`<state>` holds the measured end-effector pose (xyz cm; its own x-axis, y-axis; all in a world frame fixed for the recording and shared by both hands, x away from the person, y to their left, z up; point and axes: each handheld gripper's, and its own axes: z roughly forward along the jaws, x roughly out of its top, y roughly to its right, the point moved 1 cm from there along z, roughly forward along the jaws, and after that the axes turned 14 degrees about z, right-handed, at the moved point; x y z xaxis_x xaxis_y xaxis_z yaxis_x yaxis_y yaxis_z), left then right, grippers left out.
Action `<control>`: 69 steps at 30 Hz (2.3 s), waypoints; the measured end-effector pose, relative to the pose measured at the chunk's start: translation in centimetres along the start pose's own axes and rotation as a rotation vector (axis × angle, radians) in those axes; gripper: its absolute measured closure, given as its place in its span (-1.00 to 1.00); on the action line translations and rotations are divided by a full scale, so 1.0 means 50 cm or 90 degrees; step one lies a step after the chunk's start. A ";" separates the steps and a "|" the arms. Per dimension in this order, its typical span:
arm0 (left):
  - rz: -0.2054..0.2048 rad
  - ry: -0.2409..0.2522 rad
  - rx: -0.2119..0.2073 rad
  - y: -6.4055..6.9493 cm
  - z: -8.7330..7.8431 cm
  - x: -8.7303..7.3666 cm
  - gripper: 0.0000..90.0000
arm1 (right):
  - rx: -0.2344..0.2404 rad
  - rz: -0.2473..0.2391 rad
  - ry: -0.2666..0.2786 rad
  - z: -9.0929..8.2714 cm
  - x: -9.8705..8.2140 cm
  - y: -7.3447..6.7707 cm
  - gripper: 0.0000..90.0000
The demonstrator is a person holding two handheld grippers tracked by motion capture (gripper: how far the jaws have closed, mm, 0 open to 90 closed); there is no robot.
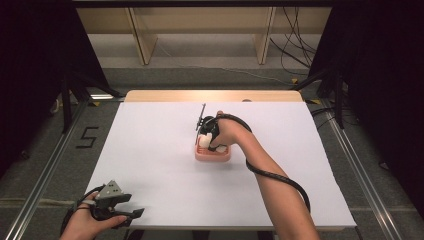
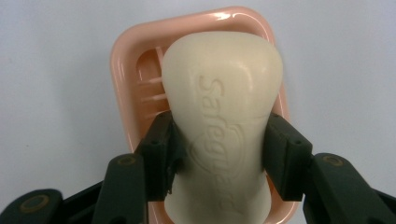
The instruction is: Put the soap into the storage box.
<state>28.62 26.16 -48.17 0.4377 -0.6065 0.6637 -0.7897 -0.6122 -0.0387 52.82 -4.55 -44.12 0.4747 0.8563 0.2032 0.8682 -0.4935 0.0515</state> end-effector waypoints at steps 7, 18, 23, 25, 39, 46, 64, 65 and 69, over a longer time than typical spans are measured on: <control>0.012 -0.002 0.002 -0.002 -0.001 0.000 -0.36 | -0.008 0.008 -0.009 0.002 -0.002 0.000 0.12; 0.011 -0.002 0.002 -0.002 -0.001 0.000 -0.36 | -0.002 0.008 -0.001 0.004 -0.001 0.002 0.12; 0.001 -0.002 0.001 0.000 0.000 0.000 -0.36 | -0.005 0.010 0.004 0.005 -0.002 0.002 0.10; 0.009 -0.002 0.001 -0.001 0.000 0.000 -0.36 | -0.004 -0.003 0.008 0.005 -0.001 0.005 0.10; 0.002 -0.004 0.010 0.000 0.002 0.000 -0.36 | 0.003 0.011 0.034 -0.021 -0.005 0.001 -0.08; 0.003 -0.003 0.005 0.000 0.001 0.000 -0.36 | -0.008 0.022 0.050 -0.035 -0.013 -0.007 -0.10; 0.010 -0.007 0.007 -0.001 0.002 0.000 -0.36 | 0.000 0.054 0.134 -0.065 -0.098 -0.020 -0.11; 0.011 -0.008 0.007 0.000 0.002 0.000 -0.36 | 0.007 0.081 0.133 -0.065 -0.106 -0.025 -0.11; 0.011 -0.007 0.008 0.000 0.002 -0.001 -0.36 | 0.004 0.093 0.151 -0.065 -0.133 -0.029 -0.11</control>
<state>28.66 26.13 -48.28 0.4292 -0.6220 0.6549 -0.7915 -0.6084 -0.0592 47.94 -10.00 -42.36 0.5489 0.7161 0.4312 0.7940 -0.6080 -0.0009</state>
